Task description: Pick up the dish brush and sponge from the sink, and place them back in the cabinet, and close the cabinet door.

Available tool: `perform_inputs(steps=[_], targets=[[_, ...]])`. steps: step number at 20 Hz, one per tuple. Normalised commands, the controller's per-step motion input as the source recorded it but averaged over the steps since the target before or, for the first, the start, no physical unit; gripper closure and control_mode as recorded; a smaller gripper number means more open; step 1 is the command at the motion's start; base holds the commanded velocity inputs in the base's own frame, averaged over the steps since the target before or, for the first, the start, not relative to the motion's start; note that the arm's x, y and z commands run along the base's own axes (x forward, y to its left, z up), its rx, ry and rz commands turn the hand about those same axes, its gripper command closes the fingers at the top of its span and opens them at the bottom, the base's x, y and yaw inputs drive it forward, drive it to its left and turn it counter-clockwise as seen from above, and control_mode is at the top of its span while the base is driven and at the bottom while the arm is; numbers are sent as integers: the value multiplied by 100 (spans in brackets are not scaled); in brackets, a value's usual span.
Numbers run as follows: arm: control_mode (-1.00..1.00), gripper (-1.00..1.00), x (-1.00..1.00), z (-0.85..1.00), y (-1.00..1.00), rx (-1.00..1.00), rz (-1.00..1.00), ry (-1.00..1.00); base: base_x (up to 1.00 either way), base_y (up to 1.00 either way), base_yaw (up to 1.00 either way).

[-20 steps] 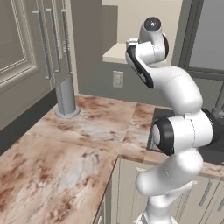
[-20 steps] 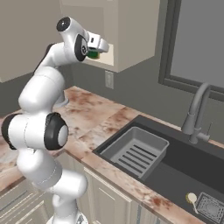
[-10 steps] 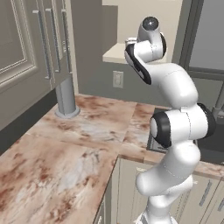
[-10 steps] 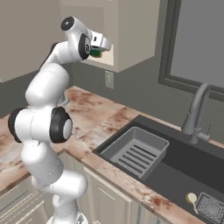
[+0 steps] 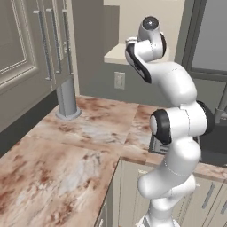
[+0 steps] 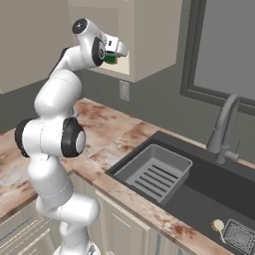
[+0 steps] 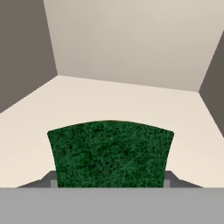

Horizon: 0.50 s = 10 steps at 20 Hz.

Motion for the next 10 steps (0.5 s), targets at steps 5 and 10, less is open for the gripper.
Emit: perform_inputs(steps=[5, 10], targets=[[-100, 100, 21, -2, 0, 0, 0, 0, 0, 0, 0], [-100, 100, 22, -7, 0, 0, 0, 0, 0, 0, 0]])
